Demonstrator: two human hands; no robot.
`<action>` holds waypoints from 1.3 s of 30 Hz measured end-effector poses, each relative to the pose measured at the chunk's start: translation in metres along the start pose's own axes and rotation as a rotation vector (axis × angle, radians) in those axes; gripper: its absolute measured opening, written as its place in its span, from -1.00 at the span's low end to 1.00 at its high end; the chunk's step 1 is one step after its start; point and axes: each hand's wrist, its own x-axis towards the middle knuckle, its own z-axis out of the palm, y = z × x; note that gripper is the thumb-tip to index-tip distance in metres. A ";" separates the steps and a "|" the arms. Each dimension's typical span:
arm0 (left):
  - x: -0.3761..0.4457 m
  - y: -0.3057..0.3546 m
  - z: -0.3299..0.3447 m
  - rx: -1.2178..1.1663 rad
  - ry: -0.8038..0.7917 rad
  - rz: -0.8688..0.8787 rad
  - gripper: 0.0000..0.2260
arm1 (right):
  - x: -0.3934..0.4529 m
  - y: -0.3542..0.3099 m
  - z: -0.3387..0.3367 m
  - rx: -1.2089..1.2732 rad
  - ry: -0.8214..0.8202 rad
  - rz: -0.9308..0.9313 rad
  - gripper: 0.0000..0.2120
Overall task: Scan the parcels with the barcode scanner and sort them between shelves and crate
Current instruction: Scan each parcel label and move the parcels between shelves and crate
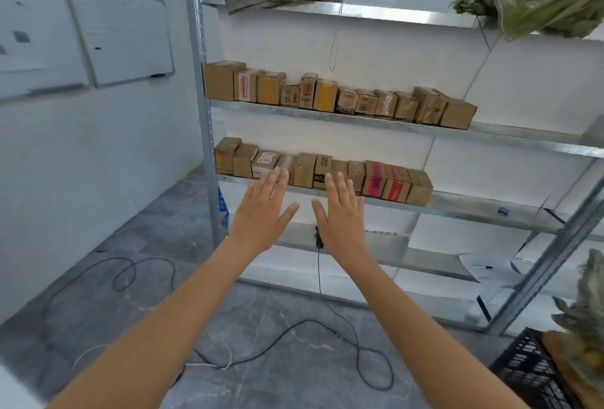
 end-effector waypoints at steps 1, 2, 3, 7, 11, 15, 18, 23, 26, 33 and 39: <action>-0.006 -0.004 0.005 0.030 -0.039 -0.029 -0.38 | -0.004 0.000 0.009 -0.003 -0.052 0.017 -0.43; -0.011 -0.008 0.009 0.039 -0.058 -0.037 -0.39 | -0.007 0.000 0.018 -0.013 -0.101 0.019 -0.43; -0.020 -0.015 0.016 0.040 -0.069 -0.056 -0.38 | -0.014 0.002 0.031 -0.020 -0.149 0.019 -0.43; -0.058 -0.043 0.038 0.057 -0.039 -0.065 -0.39 | -0.041 -0.004 0.076 0.048 -0.253 -0.006 -0.43; -0.081 -0.066 0.049 0.045 -0.069 -0.128 -0.39 | -0.054 -0.023 0.107 0.106 -0.312 -0.009 -0.44; -0.085 -0.102 0.064 0.035 -0.072 -0.151 -0.42 | -0.054 -0.043 0.149 0.133 -0.356 0.011 -0.45; -0.076 -0.145 0.079 0.068 -0.150 -0.142 -0.41 | -0.038 -0.060 0.183 0.142 -0.377 0.010 -0.45; -0.041 -0.213 0.084 0.061 -0.156 -0.181 -0.24 | 0.013 -0.095 0.232 0.160 -0.364 0.007 -0.44; -0.018 -0.244 0.089 0.039 -0.151 -0.186 -0.21 | 0.041 -0.110 0.257 0.170 -0.352 0.013 -0.43; 0.038 -0.317 0.116 -0.059 -0.119 -0.199 -0.08 | 0.108 -0.117 0.317 0.219 -0.347 0.054 -0.43; 0.144 -0.366 0.159 -0.078 -0.140 -0.216 -0.14 | 0.196 -0.085 0.387 0.263 -0.356 0.089 -0.43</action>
